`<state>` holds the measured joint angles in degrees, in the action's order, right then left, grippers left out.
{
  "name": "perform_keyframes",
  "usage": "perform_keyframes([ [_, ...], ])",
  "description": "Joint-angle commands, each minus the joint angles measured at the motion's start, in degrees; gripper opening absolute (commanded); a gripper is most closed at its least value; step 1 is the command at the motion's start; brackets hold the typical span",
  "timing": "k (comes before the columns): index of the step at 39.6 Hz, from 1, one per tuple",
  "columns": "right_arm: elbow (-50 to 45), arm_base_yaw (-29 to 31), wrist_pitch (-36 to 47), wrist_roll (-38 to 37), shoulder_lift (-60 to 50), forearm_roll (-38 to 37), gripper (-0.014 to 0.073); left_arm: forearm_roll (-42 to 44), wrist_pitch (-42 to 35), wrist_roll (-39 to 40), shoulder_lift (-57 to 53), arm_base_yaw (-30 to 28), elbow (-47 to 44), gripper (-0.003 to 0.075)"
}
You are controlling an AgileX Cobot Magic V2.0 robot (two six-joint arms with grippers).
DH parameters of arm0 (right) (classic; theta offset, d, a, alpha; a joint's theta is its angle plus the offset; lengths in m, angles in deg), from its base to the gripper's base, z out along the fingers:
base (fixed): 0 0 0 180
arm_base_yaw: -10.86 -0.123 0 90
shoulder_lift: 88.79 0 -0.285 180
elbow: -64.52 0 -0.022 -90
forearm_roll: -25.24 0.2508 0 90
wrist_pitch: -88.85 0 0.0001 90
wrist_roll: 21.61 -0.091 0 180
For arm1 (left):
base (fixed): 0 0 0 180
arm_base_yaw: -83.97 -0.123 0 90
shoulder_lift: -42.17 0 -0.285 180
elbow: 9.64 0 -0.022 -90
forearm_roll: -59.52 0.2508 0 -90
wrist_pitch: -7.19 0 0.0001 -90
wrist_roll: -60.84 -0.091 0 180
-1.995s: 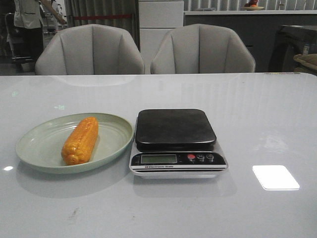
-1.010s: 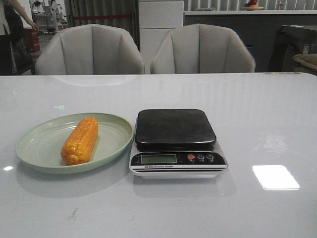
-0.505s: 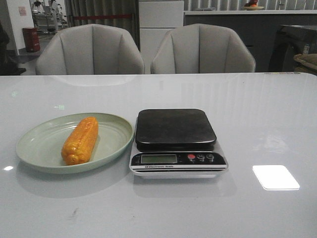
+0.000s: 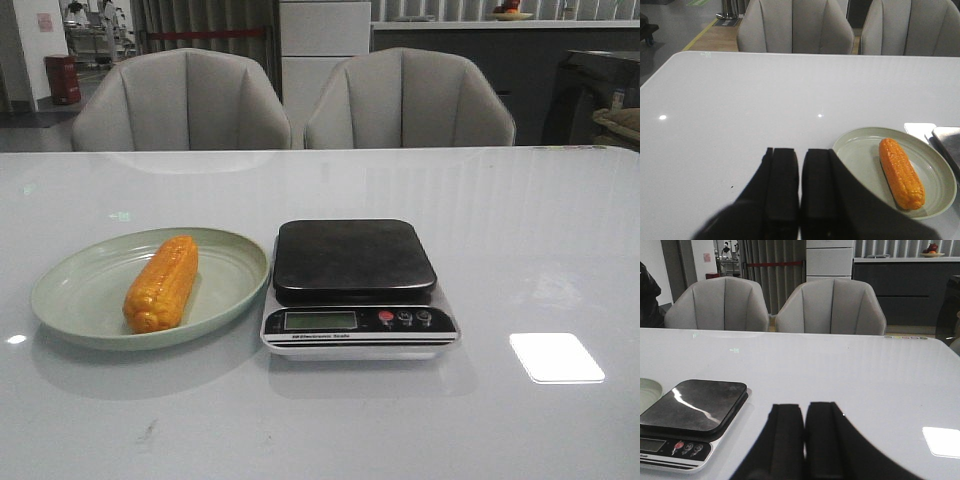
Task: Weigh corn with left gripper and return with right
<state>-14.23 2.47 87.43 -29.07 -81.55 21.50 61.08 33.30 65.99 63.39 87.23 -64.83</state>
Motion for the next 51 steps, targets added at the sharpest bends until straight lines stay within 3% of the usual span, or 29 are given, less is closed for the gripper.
perform_keyframes([
  [1, -0.52, 0.33, 4.93, 0.55, -1.06, 0.09, 0.0167, 0.38, -3.73, 0.16, 1.72, 0.99, 1.48, 0.0115],
  [7, -0.52, 0.33, 4.93, 0.55, -1.06, 0.09, 0.0167, 0.50, -4.34, 0.16, 4.50, 4.11, 1.59, 0.0195],
  [15, -0.52, 0.33, 4.93, 0.55, -1.06, 0.09, 0.0167, 1.25, -4.34, 0.16, 10.68, 8.67, 4.37, 0.0515],
  [18, -0.52, 0.33, 4.93, 0.55, -1.06, 0.09, 0.0167, 0.28, -4.47, 0.16, 14.37, 9.01, 5.81, 0.0571],
  [33, -0.52, 0.33, 4.93, 0.55, -1.06, 0.09, 0.0167, -6.38, -3.13, 0.16, 37.31, 9.66, 17.74, 0.0575],
  [51, -0.52, 0.33, 4.93, 0.55, -1.06, 0.09, 0.0167, -7.60, -2.75, 0.75, 64.32, 20.59, 30.30, 0.0575],
])
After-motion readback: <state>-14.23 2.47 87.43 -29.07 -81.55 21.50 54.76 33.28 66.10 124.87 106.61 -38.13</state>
